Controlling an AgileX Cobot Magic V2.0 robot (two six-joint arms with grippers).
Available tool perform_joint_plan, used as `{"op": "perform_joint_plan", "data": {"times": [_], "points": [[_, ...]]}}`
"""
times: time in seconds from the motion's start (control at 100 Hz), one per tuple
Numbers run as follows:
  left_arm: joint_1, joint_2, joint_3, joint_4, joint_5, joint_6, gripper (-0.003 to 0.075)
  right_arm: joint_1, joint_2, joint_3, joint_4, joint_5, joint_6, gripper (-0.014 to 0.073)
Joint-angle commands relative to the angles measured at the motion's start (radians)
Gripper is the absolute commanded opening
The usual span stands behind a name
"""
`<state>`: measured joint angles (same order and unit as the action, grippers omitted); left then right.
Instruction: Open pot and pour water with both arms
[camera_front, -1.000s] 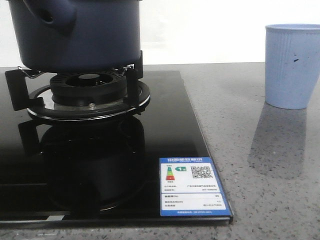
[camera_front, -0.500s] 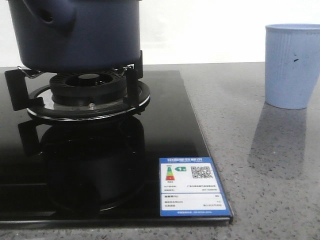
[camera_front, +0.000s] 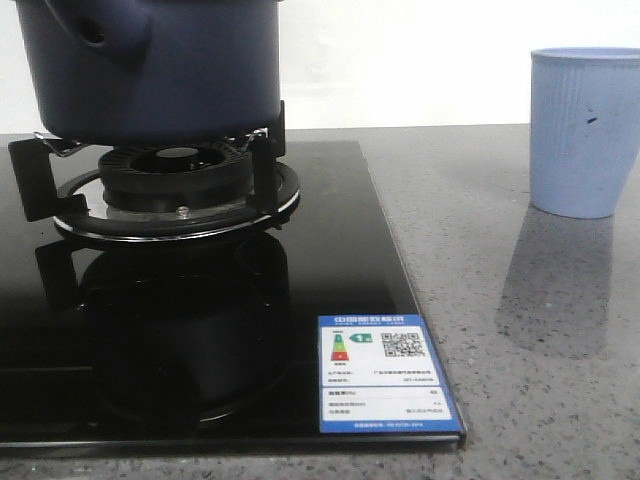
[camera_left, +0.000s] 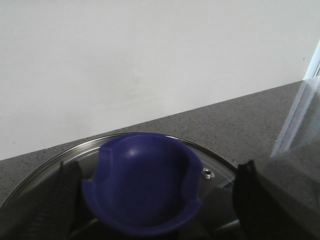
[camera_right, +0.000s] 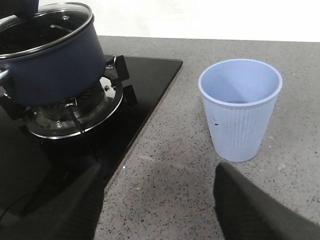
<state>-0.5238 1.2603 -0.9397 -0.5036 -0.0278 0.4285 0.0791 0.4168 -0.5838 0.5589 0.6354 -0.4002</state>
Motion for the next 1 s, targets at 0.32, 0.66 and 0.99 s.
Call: {"op": "perform_joint_plan", "data": {"times": [0.32, 0.66, 0.99], "points": [[-0.003, 0.002, -0.038, 0.036, -0.097, 0.001, 0.0477, 0.001, 0.017, -0.035, 0.026, -0.042, -0.010, 0.0429], [-0.003, 0.002, -0.038, 0.036, -0.119, 0.001, 0.0334, 0.001, 0.017, -0.035, 0.026, -0.038, -0.010, 0.0429], [-0.003, -0.043, -0.038, 0.036, -0.160, 0.001, 0.0334, 0.001, 0.017, -0.015, -0.014, -0.048, -0.010, 0.0429]]}}
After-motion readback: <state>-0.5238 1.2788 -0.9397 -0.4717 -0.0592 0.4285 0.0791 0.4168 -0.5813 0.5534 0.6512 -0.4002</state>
